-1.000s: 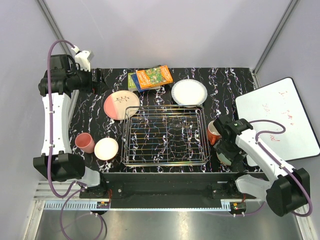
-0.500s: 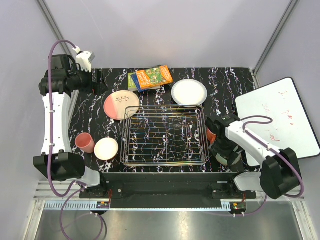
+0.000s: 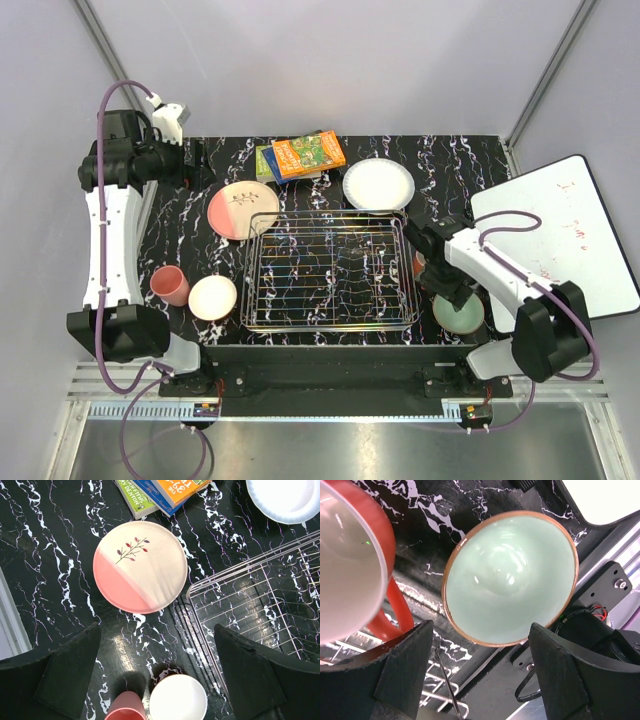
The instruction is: Load the mixed dishes into the dish rack
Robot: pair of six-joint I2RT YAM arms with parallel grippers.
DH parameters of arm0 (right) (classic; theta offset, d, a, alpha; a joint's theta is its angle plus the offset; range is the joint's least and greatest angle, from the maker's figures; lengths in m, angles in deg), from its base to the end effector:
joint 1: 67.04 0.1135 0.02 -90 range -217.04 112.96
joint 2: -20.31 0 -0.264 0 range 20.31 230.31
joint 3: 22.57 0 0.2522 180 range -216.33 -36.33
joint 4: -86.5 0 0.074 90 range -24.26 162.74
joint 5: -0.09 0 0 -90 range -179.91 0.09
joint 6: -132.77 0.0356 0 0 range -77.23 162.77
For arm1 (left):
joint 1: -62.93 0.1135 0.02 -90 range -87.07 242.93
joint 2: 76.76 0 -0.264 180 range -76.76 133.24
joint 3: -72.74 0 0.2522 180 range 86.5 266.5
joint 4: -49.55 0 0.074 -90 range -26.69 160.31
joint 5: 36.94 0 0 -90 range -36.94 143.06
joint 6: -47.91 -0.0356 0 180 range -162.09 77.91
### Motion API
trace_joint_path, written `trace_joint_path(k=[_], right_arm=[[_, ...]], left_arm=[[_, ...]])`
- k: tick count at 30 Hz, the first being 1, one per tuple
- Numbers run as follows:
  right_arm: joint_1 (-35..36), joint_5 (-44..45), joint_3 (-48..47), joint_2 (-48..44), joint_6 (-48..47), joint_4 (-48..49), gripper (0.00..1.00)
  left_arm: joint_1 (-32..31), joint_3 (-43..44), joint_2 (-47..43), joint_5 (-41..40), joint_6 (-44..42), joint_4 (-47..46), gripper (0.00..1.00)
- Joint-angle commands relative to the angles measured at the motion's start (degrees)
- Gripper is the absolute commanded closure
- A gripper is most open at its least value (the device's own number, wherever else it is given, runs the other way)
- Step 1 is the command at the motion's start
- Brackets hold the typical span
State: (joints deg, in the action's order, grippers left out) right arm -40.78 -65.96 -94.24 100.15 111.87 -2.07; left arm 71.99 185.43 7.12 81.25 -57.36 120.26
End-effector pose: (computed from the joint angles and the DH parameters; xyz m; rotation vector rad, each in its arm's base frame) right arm 0.1952 0.0802 0.2317 1.0122 2.6781 -0.5334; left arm 0.2903 0.0293 0.4272 0.3664 2.1900 -0.3341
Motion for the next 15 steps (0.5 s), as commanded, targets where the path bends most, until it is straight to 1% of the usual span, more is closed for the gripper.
trace_joint_path(k=[1,6,10,11,13,14,15], right_arm=[[0.6,2.4,0.4,3.0,-1.1,2.6,0.16],[0.6,2.3,3.1,5.5,-1.7,5.1,0.19],[0.5,2.7,3.9,5.6,-1.3,5.6,0.27],[0.5,2.5,4.7,5.0,-1.3,6.2,0.37],[0.5,1.6,5.6,4.4,-1.2,6.8,0.44],[0.5,1.3,6.5,3.8,-1.2,7.4,0.51],[0.5,1.0,7.0,3.6,-1.2,7.6,0.56]], left_arm=[[0.4,0.6,-1.9,-1.0,-1.0,-1.5,0.01],[0.4,0.2,-2.5,-1.7,-1.3,-1.5,0.01],[0.4,0.1,-2.6,-2.4,-1.6,-1.5,0.01],[0.4,0.3,-2.7,-2.5,-1.8,-1.5,0.01],[0.4,0.4,-2.6,-2.9,-2.0,-1.5,0.01],[0.4,0.4,-2.6,-3.0,-2.0,-1.6,0.01],[0.4,0.4,-2.6,-3.0,-2.0,-1.6,0.01]])
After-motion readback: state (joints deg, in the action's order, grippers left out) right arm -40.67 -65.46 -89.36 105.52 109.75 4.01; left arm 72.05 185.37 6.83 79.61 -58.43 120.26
